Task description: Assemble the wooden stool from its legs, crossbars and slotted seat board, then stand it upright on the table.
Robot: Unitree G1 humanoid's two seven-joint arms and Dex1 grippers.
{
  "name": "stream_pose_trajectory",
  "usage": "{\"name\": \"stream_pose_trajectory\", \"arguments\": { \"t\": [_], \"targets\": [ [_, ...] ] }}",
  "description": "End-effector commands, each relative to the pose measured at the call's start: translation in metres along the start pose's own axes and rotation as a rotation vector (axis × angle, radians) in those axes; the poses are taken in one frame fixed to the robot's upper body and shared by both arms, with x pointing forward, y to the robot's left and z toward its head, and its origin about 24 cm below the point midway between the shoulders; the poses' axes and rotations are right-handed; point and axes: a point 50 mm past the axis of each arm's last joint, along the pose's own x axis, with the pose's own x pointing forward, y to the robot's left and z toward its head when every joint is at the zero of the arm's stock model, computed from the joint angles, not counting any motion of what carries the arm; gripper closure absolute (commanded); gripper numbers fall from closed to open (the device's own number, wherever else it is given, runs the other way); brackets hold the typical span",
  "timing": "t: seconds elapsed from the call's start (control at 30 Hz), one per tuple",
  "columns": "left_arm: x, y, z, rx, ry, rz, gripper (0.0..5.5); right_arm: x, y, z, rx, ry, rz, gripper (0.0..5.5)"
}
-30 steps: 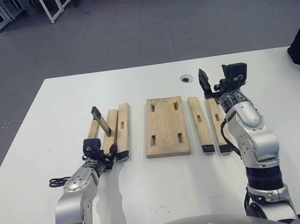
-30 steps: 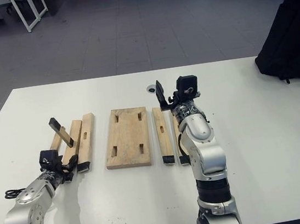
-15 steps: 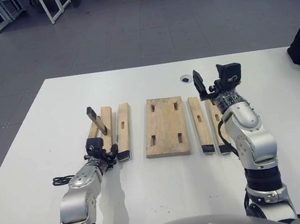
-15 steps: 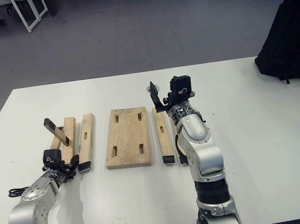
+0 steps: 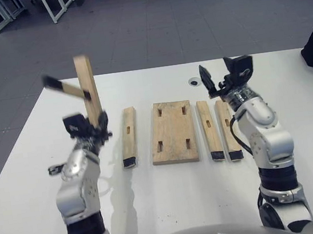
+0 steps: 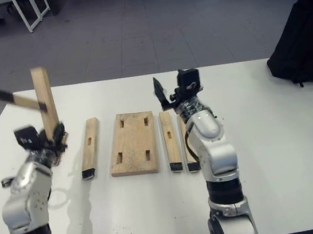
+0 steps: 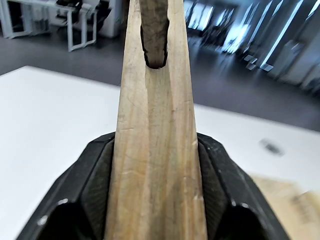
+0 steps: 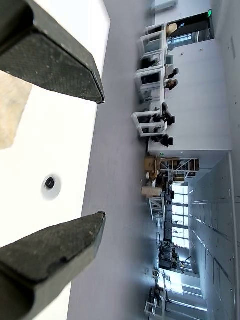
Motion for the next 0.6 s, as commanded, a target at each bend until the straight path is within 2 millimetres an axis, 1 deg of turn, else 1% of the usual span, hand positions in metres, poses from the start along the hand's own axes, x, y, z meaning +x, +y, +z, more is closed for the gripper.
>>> {"name": "stream_pose_trajectory", "arguments": {
  "t": [0.03, 0.1, 0.13, 0.2, 0.3, 0.4, 0.6],
  "targets": [
    [-0.008, -0.045, 0.024, -0.254, -0.026, -0.542, 3.45, -0.006, 0.01, 0.02, 0.436, -0.094, 0.314, 1.51],
    [-0.03, -0.063, 0.025, -0.412, 0.025, -0.825, 3.45, -0.015, 0.02, 0.026, 0.623, -0.144, 0.465, 1.19],
    [-0.04, -0.068, 0.022, -0.459, 0.058, -0.913, 3.45, -0.018, 0.027, 0.028, 0.695, -0.159, 0.527, 1.03],
    [-0.054, -0.073, 0.016, -0.523, 0.126, -1.025, 3.45, -0.025, 0.039, 0.031, 0.837, -0.172, 0.639, 0.65],
    [-0.066, -0.074, 0.007, -0.544, 0.204, -1.118, 3.45, -0.037, 0.054, 0.03, 0.93, -0.131, 0.788, 0.62],
    [-0.076, -0.07, 0.0, -0.562, 0.237, -1.157, 3.45, -0.044, 0.059, 0.03, 0.97, -0.078, 0.904, 0.62],
    [-0.088, -0.073, -0.011, -0.545, 0.298, -1.194, 3.45, -0.046, 0.058, 0.026, 0.961, 0.069, 0.958, 0.62]
  ]
}}
